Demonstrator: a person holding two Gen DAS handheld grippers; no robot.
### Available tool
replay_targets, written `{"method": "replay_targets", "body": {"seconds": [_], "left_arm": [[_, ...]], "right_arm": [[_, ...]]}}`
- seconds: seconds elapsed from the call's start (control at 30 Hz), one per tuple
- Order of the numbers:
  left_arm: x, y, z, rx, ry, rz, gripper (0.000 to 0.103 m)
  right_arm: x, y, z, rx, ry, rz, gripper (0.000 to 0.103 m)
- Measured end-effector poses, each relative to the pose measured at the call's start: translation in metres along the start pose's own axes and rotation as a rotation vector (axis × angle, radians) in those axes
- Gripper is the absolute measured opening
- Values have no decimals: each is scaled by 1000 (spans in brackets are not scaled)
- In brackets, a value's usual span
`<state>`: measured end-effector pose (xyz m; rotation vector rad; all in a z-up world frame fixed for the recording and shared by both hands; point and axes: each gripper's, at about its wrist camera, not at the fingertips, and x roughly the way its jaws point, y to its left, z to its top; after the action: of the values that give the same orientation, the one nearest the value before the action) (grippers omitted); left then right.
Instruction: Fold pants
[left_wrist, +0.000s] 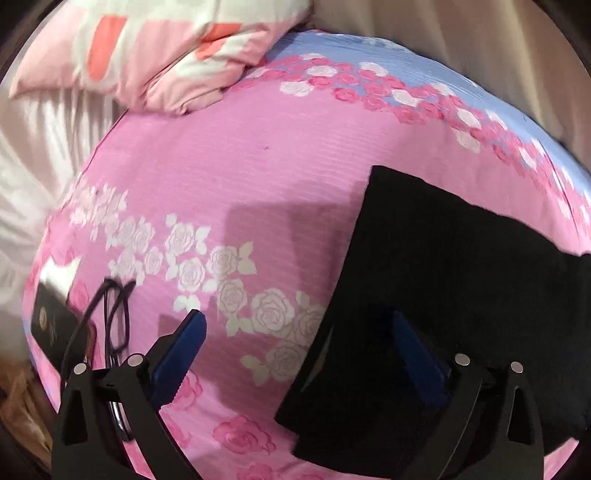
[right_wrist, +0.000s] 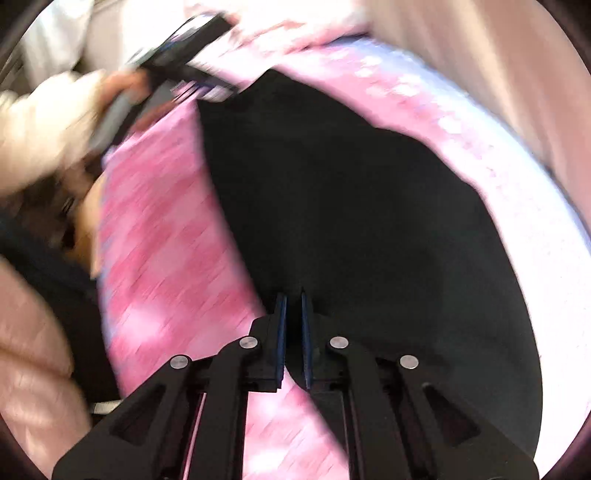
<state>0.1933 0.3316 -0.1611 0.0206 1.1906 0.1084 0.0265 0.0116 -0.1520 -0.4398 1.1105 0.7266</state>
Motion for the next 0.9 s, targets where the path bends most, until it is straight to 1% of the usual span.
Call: {"method": "replay_targets", "body": {"seconds": [0.07, 0.1, 0.13, 0.17, 0.2, 0.23, 0.27, 0.3, 0.33, 0.37, 0.43, 0.47, 0.5, 0.53, 0.6, 0.63, 0.67, 0.7, 0.73, 0.77, 0.8, 0.83, 0.87, 0.9], "left_arm": [[0, -3, 1, 43, -15, 8, 98], [2, -2, 2, 52, -14, 12, 98], [2, -4, 4, 59, -8, 17, 98], [2, -4, 5, 64, -3, 21, 98], [2, -5, 6, 70, 0, 26, 98], [1, -7, 7, 79, 4, 34, 98], [0, -7, 7, 86, 6, 39, 98], [-1, -8, 6, 95, 5, 45, 98], [-2, -8, 6, 110, 5, 51, 98], [-2, -7, 5, 120, 7, 52, 98], [-4, -2, 3, 144, 7, 56, 98], [-5, 1, 2, 154, 7, 55, 98], [-6, 4, 2, 156, 7, 53, 98], [-8, 10, 2, 146, 1, 38, 98], [-17, 17, 1, 116, -3, -4, 98], [-26, 17, 1, 110, -26, -1, 98], [-34, 18, 0, 110, -51, 37, 98], [-47, 18, -1, 119, -89, 118, 97], [-56, 18, -2, 125, -107, 154, 97], [-65, 17, -3, 129, -119, 169, 97], [-76, 14, -5, 129, -126, 147, 97], [-81, 9, -6, 124, -123, 94, 97], [-81, 1, -6, 123, -116, 41, 97], [-77, -10, -6, 123, -107, 19, 97]], "right_arm": [[2, 4, -1, -27, -19, -76, 8], [0, 6, 3, -40, -51, -96, 13], [-1, 8, 5, -49, -73, -87, 22], [2, 9, 8, -58, -83, -83, 34], [10, 11, 8, -80, -86, -131, 62], [20, 13, 7, -116, -76, -159, 60], [29, 16, 4, -149, -41, -154, 46], [38, 17, 0, -162, -3, -159, 28], [32, 18, 0, -154, -7, -116, 25], [26, 21, 1, -149, 8, -84, 23], [6, 26, 3, -146, -3, -40, 25], [-6, 23, 6, -102, -30, -55, 33], [-14, 18, 6, -56, -47, -63, 54], [-19, 13, 7, -9, -60, -52, 60], [-31, 2, 9, 117, -113, -2, 59], [-35, -2, 7, 176, -143, 11, 60], [-37, -5, 5, 242, -171, 16, 60], [-37, -16, -6, 328, -191, -13, 60], [-36, -25, -13, 390, -189, -46, 60], [-34, -34, -17, 457, -181, -85, 60], [-34, -53, -23, 550, -186, -95, 60], [-37, -70, -28, 613, -205, -85, 55], [-40, -87, -29, 658, -226, -82, 54], [-41, -109, -23, 679, -236, -90, 54]]}}
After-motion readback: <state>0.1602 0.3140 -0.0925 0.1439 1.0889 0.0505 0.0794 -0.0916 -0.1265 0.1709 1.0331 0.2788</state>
